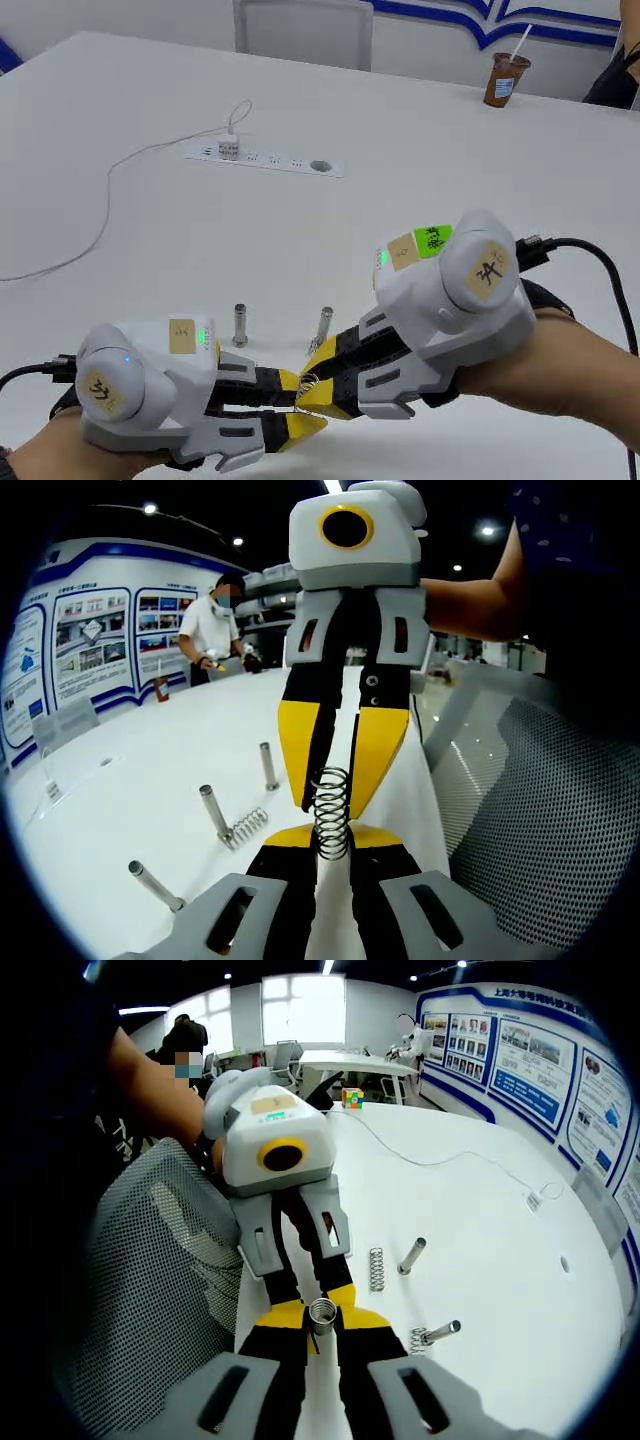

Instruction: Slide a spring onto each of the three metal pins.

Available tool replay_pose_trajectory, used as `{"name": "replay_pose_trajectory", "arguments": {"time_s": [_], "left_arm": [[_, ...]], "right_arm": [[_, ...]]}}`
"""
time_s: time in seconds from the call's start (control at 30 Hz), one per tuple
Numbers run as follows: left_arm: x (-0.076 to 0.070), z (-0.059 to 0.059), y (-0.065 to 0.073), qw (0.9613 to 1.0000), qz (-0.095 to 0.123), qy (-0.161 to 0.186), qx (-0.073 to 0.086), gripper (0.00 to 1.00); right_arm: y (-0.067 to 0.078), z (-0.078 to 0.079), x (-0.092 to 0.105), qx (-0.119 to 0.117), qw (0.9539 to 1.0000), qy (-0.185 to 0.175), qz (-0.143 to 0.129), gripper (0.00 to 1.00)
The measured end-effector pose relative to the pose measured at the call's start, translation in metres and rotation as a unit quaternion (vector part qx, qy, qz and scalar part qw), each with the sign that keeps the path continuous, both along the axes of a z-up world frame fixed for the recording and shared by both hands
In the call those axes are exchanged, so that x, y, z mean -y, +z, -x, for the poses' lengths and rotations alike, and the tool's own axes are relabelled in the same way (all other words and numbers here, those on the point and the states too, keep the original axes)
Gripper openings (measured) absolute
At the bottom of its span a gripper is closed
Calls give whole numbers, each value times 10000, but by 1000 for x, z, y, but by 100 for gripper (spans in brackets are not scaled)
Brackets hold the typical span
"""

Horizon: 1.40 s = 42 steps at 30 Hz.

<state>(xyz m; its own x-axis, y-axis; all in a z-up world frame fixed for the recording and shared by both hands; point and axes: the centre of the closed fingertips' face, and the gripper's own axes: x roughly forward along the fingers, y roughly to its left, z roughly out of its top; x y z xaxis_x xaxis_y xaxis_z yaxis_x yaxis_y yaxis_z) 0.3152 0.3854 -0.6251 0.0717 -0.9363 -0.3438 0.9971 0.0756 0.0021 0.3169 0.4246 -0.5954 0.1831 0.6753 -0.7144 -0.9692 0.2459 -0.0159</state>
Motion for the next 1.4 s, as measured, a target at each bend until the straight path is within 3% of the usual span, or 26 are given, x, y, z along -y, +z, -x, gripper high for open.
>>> {"name": "replay_pose_trajectory", "arguments": {"time_s": [0.23,0.5,0.7,1.03,1.4], "left_arm": [[-5,-2,1,10000,-7,70,-29,17],[-26,-14,1,9990,34,420,-147,27],[-47,-24,4,9963,105,786,-332,39],[-68,-34,6,9915,165,1232,-377,49],[-79,-40,7,9871,182,1544,-390,59]], "right_arm": [[4,-6,9,44,9998,-172,-21,12],[6,-10,23,60,9992,-405,-2,12],[8,-16,35,84,9980,-629,0,12],[16,-24,59,160,9949,-995,-14,12],[32,-40,94,311,9885,-1481,-50,12]]}}
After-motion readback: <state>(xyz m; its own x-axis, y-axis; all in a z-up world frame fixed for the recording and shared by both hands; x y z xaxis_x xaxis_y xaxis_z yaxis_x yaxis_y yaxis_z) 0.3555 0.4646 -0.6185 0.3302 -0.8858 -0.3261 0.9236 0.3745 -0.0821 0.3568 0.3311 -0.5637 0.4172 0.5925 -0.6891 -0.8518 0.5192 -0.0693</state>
